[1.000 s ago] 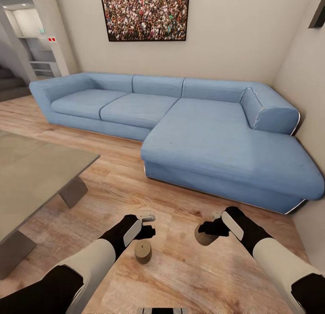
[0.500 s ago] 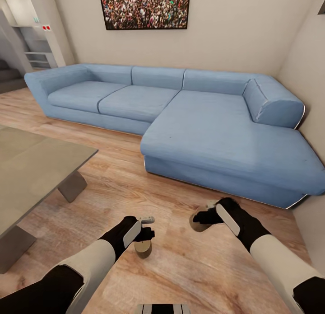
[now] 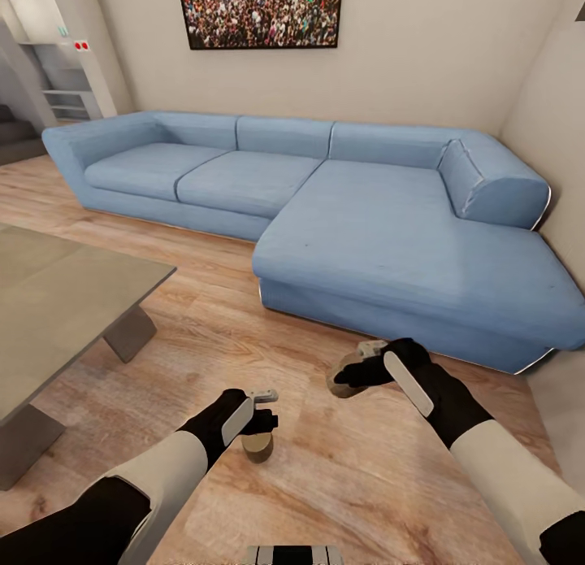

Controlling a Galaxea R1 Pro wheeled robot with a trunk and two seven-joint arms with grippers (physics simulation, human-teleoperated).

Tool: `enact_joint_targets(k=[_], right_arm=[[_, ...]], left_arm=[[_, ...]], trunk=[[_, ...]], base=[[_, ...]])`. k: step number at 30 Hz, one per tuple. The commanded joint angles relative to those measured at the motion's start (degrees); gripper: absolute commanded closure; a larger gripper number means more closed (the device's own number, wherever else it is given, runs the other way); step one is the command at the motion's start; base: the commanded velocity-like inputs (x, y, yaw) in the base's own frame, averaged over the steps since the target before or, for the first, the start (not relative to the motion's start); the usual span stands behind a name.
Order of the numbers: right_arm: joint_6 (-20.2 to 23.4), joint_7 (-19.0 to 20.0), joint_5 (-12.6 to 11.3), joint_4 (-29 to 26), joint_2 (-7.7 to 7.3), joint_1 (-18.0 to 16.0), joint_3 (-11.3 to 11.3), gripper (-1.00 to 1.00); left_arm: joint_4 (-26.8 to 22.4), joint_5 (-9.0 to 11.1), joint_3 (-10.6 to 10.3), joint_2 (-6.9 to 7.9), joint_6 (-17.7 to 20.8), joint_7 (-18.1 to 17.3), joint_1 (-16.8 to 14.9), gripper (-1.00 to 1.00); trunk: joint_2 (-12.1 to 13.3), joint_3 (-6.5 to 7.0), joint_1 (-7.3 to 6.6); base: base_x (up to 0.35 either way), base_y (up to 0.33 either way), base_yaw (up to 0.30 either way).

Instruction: Place each of the two pumpkins and all three candles from the living room inside a cabinet in the living room (use any cabinet), then make sure every cabinet is closed, and position the cauldron so it is next to a table in the living room.

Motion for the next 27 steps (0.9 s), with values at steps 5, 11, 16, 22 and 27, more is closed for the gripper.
enact_joint_targets(k=[5,11,16,22,27], right_arm=[[0.89,-0.44,-0.31,-1.65,-0.06,0.86,0.17,1.0],[0.89,-0.44,-0.31,-1.82,-0.06,1.02,0.17,1.0],[0.89,-0.44,-0.31,-1.81,-0.06,1.03,0.18,1.0],[0.89,-0.44,-0.31,-1.86,-0.06,1.04,0.17,1.0],[0.89,-0.44,-0.31,-1.87,-0.06,1.04,0.17,1.0]], left_arm=[[-0.09,-0.1,-0.35,0.09,0.18,0.52,-0.02,-1.0],[-0.09,-0.55,-0.28,0.19,0.18,0.68,-0.02,-1.0],[-0.09,-0.57,-0.22,0.2,0.13,1.02,-0.02,-1.0],[-0.09,-0.57,-0.27,0.2,-1.32,1.08,-0.02,-1.0],[-0.09,-0.58,-0.3,0.2,-1.62,1.08,-0.02,-1.0]], trunk=[[-0.09,-1.16,0.11],[-0.17,-2.49,0.27],[-0.24,-3.6,0.4],[-0.32,-4.93,0.55],[-0.39,-6.03,0.68]], base=[[0.0,0.0,0.0],[0.0,0.0,0.0],[0.0,0.0,0.0],[0.0,0.0,0.0],[0.0,0.0,0.0]])
